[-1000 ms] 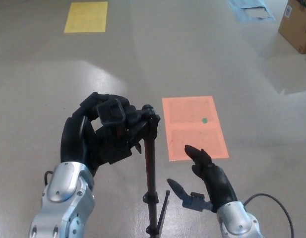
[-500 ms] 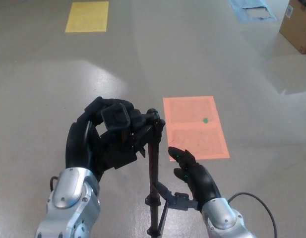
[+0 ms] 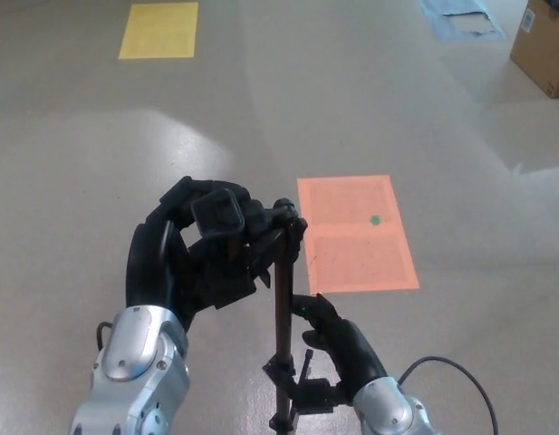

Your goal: A phone stand is kept on the floor and the robot uses both its hands to grab it and uses its left hand to extend the phone stand by pulling it upwards

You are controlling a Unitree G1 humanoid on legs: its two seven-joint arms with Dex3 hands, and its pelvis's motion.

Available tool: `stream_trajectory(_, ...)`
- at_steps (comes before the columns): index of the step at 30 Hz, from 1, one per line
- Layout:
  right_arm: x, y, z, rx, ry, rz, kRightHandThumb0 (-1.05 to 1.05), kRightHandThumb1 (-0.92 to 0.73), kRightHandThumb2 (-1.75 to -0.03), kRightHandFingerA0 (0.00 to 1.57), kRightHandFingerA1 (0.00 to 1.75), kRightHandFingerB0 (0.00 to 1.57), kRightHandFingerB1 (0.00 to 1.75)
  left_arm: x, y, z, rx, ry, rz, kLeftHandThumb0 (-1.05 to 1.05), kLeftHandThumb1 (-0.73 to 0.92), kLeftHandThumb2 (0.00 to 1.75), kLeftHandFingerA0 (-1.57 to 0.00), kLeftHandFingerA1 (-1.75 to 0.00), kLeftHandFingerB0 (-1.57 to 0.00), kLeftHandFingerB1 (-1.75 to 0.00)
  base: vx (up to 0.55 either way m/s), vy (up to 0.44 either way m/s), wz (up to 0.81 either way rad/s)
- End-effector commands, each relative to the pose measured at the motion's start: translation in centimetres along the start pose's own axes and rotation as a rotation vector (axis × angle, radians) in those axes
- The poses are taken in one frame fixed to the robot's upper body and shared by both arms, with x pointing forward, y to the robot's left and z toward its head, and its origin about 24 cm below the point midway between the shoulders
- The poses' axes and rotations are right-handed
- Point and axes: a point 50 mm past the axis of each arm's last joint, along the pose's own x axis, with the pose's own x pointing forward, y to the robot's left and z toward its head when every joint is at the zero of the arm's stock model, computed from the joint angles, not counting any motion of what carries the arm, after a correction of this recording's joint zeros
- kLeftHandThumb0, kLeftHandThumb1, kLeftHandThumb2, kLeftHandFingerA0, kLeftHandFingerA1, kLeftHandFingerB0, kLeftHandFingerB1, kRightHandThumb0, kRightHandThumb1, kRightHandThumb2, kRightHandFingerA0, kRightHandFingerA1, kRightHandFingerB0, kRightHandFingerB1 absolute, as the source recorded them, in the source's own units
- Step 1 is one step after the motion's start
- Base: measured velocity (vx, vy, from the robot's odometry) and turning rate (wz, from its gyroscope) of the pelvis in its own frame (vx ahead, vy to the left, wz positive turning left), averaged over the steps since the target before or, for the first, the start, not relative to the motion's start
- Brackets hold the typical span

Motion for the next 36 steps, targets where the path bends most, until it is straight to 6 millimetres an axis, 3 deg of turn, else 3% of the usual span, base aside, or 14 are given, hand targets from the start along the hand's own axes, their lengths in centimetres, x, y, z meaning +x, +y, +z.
stream_trajectory(1,-0.5,3.4,1.6,0.118,-0.070,-0.067,-0.14,-0.45,-1.29,1.44,1.75,1.21,1.75,-0.3,0.6,-0.7,0.004,0.045,0.041,-0.19,0.68,0.54,-0.73,-1.75,-0.61,-1.75,0.00,0.000,0.00)
stream_trajectory(2,-0.5,3.4,1.6,0.118,-0.070,-0.068,-0.14,-0.45,-1.29,1.44,1.75,1.21,1.75,-0.3,0.6,-0.7,0.004,0.045,0.041,-0.19,0.68,0.54,-0.73,-1.75,-0.61,-1.75,0.00,0.000,0.00)
stream_trajectory(3,-0.6,3.3,1.4,0.128,-0.072,-0.084,-0.15,-0.41,-1.35,1.36,1.75,1.06,1.75,-0.3,0.7,-0.7,0.000,0.049,0.042,-0.19,0.67,0.54,-0.73,-1.75,-0.59,-1.75,0.00,0.000,0.00)
stream_trajectory(7,-0.8,2.9,0.8,0.159,-0.060,-0.076,-0.21,-0.37,-1.31,1.30,1.75,1.03,1.75,-0.3,0.7,-0.7,0.008,0.046,0.040,-0.19,0.67,0.54,-0.74,-1.74,-0.62,-1.75,0.00,0.000,0.00)
stream_trajectory(18,-1.2,2.9,0.2,0.185,-0.065,-0.064,-0.35,-0.41,-1.15,1.30,1.75,1.04,1.75,-0.5,0.4,-0.8,0.022,0.046,0.009,-0.21,0.65,0.54,-0.75,-1.74,-0.60,-1.74,0.00,0.000,0.00)
stream_trajectory(24,-1.4,3.0,-0.1,0.181,-0.062,-0.054,-0.38,-0.40,-1.18,1.30,1.75,1.05,1.75,-0.6,0.3,-0.8,0.024,0.043,0.003,-0.21,0.65,0.54,-0.76,-1.74,-0.59,-1.74,0.00,0.000,0.00)
stream_trajectory(27,-1.3,2.8,-0.3,0.177,-0.042,-0.053,-0.39,-0.42,-1.14,1.28,1.75,1.04,1.75,-0.5,0.2,-0.7,0.013,0.036,0.002,-0.21,0.65,0.53,-0.74,-1.74,-0.68,-1.72,0.00,0.000,0.00)
stream_trajectory(28,-1.3,2.6,-0.4,0.220,-0.043,-0.061,-0.42,-0.45,-1.03,1.25,1.75,1.01,1.75,-0.6,0.1,-0.7,-0.007,0.045,-0.001,-0.20,0.66,0.54,-0.75,-1.74,-0.60,-1.74,0.00,0.000,0.00)
stream_trajectory(29,-1.3,2.5,-0.4,0.231,-0.037,-0.084,-0.52,-0.53,-0.78,0.67,1.75,0.48,1.51,-0.6,0.1,-0.7,0.005,0.047,0.002,-0.22,0.67,0.54,-0.73,-1.74,-0.57,-1.74,0.00,0.000,0.00)
stream_trajectory(30,-1.3,2.5,-0.4,0.236,-0.031,-0.102,-0.52,-0.53,-0.78,0.67,1.75,0.48,1.51,-0.6,0.1,-0.7,0.016,0.048,0.005,-0.22,0.67,0.54,-0.73,-1.74,-0.57,-1.74,0.00,0.000,0.00)
stream_trajectory(31,-1.2,2.4,-0.3,0.231,-0.021,-0.121,-0.55,-0.60,-0.67,0.47,1.30,0.34,0.76,-0.6,0.1,-0.8,0.018,0.051,0.007,-0.21,0.68,0.54,-0.72,-1.74,-0.57,-1.74,0.00,0.000,0.00)
stream_trajectory(34,-1.1,2.4,-0.2,0.227,-0.019,-0.123,-0.55,-0.60,-0.67,0.47,1.30,0.34,0.76,-0.6,0.1,-0.8,0.014,0.053,0.007,-0.21,0.68,0.54,-0.72,-1.74,-0.57,-1.74,0.00,0.000,0.00)
stream_trajectory(35,-1.0,2.4,-0.2,0.167,-0.024,-0.080,-0.83,-0.45,-0.92,0.00,0.32,0.00,0.15,-0.7,0.1,-0.8,0.005,0.060,0.012,-0.19,0.68,0.53,-0.74,-1.75,-0.59,-1.75,0.00,0.000,0.00)
stream_trajectory(36,-1.0,2.3,-0.2,0.142,-0.026,-0.061,-0.83,-0.45,-0.92,0.00,0.32,0.00,0.15,-0.7,0.0,-0.8,0.001,0.063,0.014,-0.19,0.68,0.53,-0.74,-1.75,-0.59,-1.75,0.00,0.000,0.00)
